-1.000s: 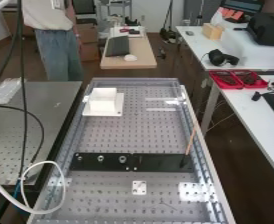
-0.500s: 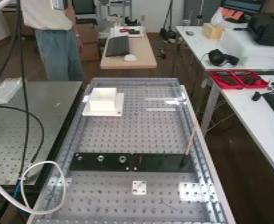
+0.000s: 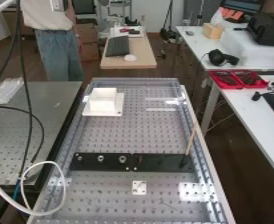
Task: Grab the larger nut and place it in the white container
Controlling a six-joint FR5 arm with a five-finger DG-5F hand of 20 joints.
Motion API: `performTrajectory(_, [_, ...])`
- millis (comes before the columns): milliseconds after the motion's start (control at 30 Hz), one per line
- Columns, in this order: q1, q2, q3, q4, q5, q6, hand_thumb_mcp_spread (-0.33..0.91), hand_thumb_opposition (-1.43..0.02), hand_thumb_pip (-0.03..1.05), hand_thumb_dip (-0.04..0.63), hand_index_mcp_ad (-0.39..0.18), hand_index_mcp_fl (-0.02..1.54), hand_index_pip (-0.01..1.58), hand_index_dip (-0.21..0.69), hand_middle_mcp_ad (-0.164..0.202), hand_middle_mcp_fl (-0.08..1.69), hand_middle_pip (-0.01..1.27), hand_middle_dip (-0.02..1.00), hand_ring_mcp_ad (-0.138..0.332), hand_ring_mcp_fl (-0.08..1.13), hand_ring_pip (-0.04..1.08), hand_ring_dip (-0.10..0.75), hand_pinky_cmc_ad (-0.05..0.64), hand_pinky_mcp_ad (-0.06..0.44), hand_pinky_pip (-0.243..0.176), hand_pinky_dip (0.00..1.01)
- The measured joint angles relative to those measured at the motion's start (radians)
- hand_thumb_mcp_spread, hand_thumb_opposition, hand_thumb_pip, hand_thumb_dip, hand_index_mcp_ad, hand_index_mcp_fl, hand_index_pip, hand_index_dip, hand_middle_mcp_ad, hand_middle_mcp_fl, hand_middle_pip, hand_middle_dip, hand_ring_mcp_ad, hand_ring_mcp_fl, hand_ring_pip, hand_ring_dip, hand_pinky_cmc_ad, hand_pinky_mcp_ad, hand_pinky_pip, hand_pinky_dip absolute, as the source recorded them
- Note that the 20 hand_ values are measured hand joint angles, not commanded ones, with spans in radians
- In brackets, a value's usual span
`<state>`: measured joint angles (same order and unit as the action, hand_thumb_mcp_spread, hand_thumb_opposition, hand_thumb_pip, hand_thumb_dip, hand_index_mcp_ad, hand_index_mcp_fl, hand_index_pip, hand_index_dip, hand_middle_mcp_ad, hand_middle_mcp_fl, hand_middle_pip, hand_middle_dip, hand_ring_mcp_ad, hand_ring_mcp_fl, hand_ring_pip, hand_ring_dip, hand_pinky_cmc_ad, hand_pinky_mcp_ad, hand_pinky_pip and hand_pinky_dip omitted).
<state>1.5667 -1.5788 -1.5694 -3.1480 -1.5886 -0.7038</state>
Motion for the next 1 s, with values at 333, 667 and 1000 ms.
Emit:
performTrajectory(333, [-0.006, 0.016, -0.098, 0.074, 0.045, -0.009, 0.23, -0.66, 0.23, 0.014, -0.024, 0.01, 0.07, 0.124, 0.101, 0.01, 0.13, 0.09, 0.23, 0.0, 0.07, 0.016, 0.346, 0.248, -0.127, 0.48])
performTrajectory(667, [-0.013, 0.052, -0.29, 0.199, 0.178, 0.002, 0.25, -0.68, 0.32, 0.016, -0.028, 0.02, 0.08, 0.063, 0.105, 0.01, 0.14, 0.1, 0.232, 0.0, 0.07, 0.016, 0.346, 0.265, -0.127, 0.48])
performTrajectory(1000, [-0.018, 0.062, -0.431, 0.297, 0.304, 0.033, 0.24, -0.68, 0.38, 0.014, -0.054, 0.02, 0.09, 0.01, 0.11, 0.01, 0.14, 0.11, 0.236, 0.0, 0.08, 0.016, 0.353, 0.265, -0.127, 0.48])
